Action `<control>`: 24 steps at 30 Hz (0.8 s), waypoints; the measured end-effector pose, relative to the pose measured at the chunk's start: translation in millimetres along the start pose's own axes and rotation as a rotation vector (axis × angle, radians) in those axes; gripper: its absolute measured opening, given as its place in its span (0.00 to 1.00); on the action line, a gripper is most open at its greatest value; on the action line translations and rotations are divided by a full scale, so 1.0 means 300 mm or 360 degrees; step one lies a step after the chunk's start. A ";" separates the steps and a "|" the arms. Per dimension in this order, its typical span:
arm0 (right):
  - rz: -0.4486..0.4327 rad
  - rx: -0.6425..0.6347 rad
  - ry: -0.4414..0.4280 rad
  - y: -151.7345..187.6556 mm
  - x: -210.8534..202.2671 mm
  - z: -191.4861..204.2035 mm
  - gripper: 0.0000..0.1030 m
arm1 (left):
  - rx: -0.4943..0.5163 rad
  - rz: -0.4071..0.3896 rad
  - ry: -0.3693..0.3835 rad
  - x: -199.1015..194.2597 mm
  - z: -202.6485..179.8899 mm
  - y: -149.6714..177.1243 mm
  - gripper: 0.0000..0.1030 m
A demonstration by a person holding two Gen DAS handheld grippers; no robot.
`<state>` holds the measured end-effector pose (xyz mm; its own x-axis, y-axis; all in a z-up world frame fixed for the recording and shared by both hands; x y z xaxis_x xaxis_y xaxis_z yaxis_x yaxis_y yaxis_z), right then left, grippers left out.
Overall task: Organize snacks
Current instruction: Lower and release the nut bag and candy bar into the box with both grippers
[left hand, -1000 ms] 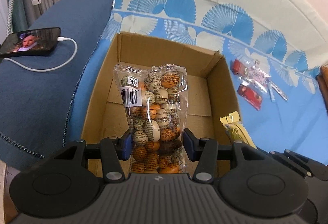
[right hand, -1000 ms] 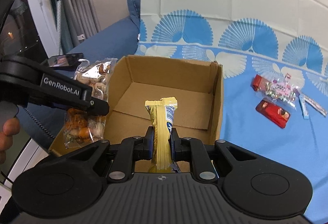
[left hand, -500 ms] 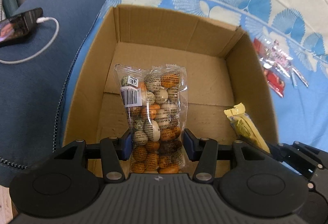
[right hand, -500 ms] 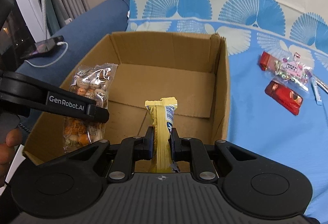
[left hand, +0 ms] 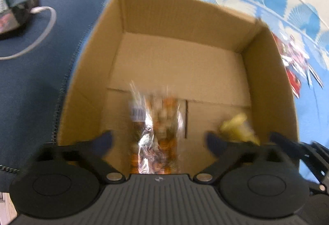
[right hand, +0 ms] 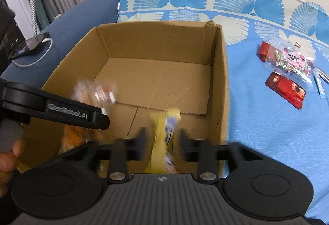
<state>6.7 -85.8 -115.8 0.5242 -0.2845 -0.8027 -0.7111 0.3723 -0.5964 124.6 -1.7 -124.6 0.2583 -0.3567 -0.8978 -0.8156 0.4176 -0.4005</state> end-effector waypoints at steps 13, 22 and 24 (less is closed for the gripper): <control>-0.0078 -0.0037 -0.0048 0.034 -0.205 0.025 0.84 | 0.0117 -0.0075 -0.0050 -0.192 -0.007 0.117 1.00; -0.0192 -0.0042 -0.0019 0.092 -0.389 0.060 0.93 | 0.0067 -0.0197 -0.0044 -0.376 -0.013 0.220 1.00; -0.0214 -0.0048 -0.0013 0.103 -0.422 0.065 0.93 | 0.0084 -0.0231 -0.0058 -0.410 -0.020 0.238 1.00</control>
<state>-72.4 -21.2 -32.7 0.6196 -0.3228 -0.7155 -0.6478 0.3045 -0.6983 31.5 66.9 -41.6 0.3906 -0.3864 -0.8355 -0.7404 0.4075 -0.5346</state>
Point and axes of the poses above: each gripper's, at about its wrist camera, not at the fingertips, and x roughly the way its jaws point, z to its left, y to its underside, the point moved 6 cm from there along x, roughly the way its jaws point, and after that the axes turned 11 degrees about y, right-handed, at the moved point
